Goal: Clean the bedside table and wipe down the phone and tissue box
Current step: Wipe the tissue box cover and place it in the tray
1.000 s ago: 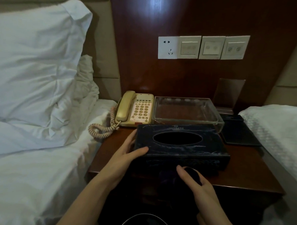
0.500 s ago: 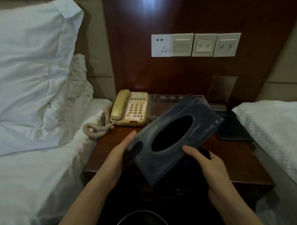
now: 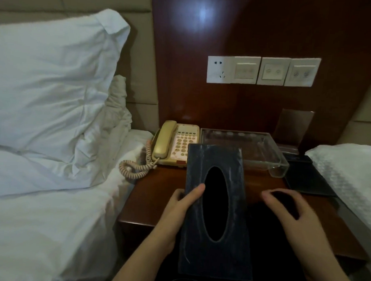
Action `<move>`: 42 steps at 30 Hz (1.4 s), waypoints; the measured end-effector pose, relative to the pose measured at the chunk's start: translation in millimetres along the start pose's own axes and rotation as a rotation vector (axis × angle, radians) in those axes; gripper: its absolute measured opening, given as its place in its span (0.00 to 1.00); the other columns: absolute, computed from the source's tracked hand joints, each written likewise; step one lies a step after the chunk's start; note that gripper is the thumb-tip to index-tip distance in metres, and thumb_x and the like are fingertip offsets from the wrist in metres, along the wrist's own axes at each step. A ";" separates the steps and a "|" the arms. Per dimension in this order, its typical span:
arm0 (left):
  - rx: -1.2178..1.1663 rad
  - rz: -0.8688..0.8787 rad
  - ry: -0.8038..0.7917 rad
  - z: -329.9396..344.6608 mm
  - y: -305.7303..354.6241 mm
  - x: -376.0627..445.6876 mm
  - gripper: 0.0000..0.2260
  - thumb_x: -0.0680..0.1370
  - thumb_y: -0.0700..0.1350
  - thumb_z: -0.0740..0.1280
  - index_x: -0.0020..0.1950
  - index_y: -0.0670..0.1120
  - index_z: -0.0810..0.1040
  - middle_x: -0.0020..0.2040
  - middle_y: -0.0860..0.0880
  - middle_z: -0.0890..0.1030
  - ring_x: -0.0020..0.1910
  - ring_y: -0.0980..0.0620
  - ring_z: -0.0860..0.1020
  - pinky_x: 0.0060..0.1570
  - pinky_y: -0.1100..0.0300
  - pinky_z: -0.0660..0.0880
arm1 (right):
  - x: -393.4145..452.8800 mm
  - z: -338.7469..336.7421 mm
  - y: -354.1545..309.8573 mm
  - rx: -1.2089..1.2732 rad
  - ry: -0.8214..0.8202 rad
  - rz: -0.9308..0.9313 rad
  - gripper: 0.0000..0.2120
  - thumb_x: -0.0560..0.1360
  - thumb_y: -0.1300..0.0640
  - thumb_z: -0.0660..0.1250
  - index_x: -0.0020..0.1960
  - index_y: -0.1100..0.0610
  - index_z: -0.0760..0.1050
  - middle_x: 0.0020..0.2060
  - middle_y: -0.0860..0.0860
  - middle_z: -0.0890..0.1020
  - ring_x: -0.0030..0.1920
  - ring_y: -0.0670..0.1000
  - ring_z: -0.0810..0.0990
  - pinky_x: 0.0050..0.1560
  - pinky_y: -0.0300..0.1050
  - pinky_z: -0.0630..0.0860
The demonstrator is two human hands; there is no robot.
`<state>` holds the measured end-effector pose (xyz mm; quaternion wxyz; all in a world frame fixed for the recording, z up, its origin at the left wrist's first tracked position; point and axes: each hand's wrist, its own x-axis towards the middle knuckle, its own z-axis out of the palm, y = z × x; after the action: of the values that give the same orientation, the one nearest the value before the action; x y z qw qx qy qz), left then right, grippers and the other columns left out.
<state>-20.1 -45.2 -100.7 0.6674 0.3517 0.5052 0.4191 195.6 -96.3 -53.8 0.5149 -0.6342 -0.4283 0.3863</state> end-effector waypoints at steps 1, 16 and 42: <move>-0.021 0.001 0.017 0.5 0.4 0.9 0.36 0.59 0.63 0.81 0.63 0.50 0.77 0.55 0.47 0.86 0.54 0.45 0.85 0.62 0.42 0.78 | -2.4 1.0 -8.7 0.031 0.050 -0.072 0.21 0.62 0.41 0.70 0.53 0.45 0.76 0.49 0.45 0.82 0.46 0.44 0.80 0.41 0.40 0.72; 0.029 0.035 0.039 4.3 11.4 10.7 0.30 0.63 0.63 0.76 0.59 0.48 0.78 0.52 0.48 0.85 0.47 0.52 0.86 0.43 0.60 0.80 | 43.6 57.0 9.2 -0.774 -0.211 -0.749 0.30 0.77 0.44 0.66 0.74 0.36 0.57 0.72 0.29 0.53 0.75 0.35 0.52 0.74 0.39 0.56; 0.048 0.088 0.020 0.9 2.2 15.1 0.22 0.70 0.53 0.80 0.57 0.46 0.76 0.51 0.47 0.85 0.47 0.52 0.85 0.43 0.62 0.80 | 78.0 97.7 -32.7 -0.858 -0.515 -0.911 0.21 0.77 0.35 0.59 0.67 0.41 0.67 0.70 0.36 0.65 0.71 0.36 0.61 0.69 0.40 0.63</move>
<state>-17.5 -30.6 -104.2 0.6345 0.3853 0.5060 0.4393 125.9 11.9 -42.1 0.2103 -0.4262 -0.8774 0.0652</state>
